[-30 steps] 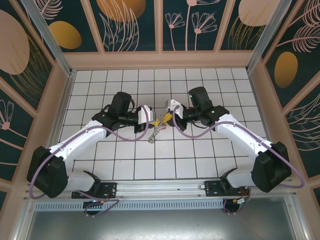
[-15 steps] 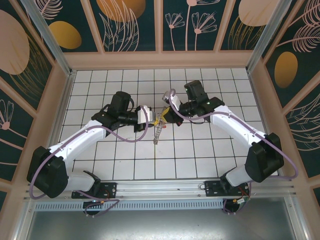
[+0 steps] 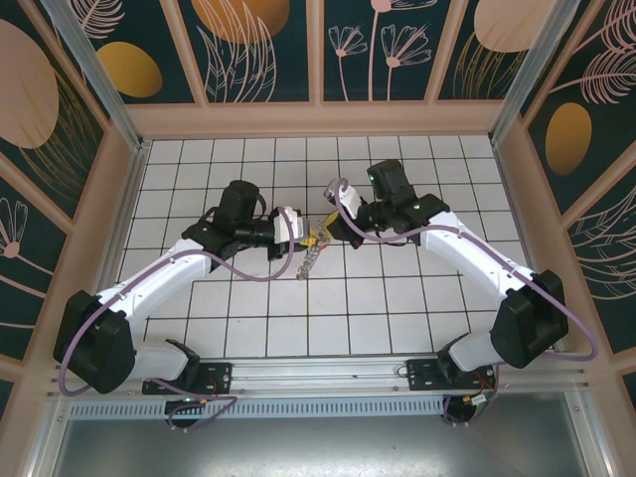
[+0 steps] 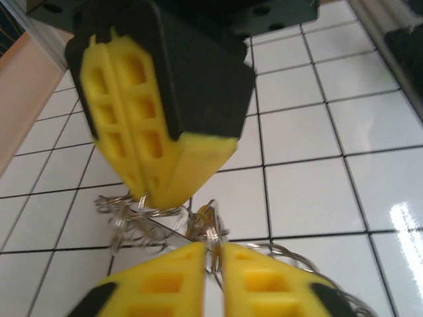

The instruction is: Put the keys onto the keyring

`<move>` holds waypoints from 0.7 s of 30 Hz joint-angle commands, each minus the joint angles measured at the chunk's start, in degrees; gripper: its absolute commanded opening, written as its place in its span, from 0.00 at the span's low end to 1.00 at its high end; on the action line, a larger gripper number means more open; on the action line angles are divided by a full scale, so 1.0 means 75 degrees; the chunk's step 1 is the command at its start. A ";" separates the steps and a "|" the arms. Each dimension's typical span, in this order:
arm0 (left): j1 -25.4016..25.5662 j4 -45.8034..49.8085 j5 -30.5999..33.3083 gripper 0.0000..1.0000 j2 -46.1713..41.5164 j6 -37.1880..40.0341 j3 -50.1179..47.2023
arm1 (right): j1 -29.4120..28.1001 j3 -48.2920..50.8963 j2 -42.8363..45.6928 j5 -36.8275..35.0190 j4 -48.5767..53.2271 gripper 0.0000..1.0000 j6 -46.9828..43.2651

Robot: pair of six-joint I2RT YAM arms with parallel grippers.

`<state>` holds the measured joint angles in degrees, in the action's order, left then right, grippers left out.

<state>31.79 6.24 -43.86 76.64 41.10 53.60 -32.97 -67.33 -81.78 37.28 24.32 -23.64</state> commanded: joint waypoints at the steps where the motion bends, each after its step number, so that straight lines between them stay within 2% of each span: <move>1: -0.0009 -0.0032 -0.0831 0.24 -0.0063 -0.0090 -0.0046 | 0.0037 0.0149 0.0230 0.0029 -0.0592 0.00 -0.0051; 5: -0.0015 -0.0646 -0.0773 0.32 -0.0235 -0.0662 -0.0192 | 0.0048 0.0465 0.0360 0.0033 -0.0960 0.00 -0.0266; 8: -0.0014 -0.1392 -0.0394 0.38 -0.0530 -0.1238 -0.0481 | 0.0084 0.0899 0.0548 0.0067 -0.1528 0.00 -0.0305; 11: -0.0017 -0.2166 0.0227 0.39 -0.0848 -0.1966 -0.0835 | 0.0113 0.1321 0.0644 0.0067 -0.2128 0.00 -0.0196; 14: -0.0010 -0.2996 0.1345 0.39 -0.1226 -0.2739 -0.1275 | 0.0119 0.1578 0.0515 0.0034 -0.2685 0.00 0.0128; 21: -0.0017 -0.3861 0.4294 0.45 -0.1969 -0.3578 -0.2013 | 0.0049 0.1865 -0.0146 0.0122 -0.4488 0.00 0.1370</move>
<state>31.79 -16.82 -23.64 63.57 19.22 39.97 -32.56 -54.26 -81.30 37.10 1.43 -18.31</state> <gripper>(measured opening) 0.440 0.046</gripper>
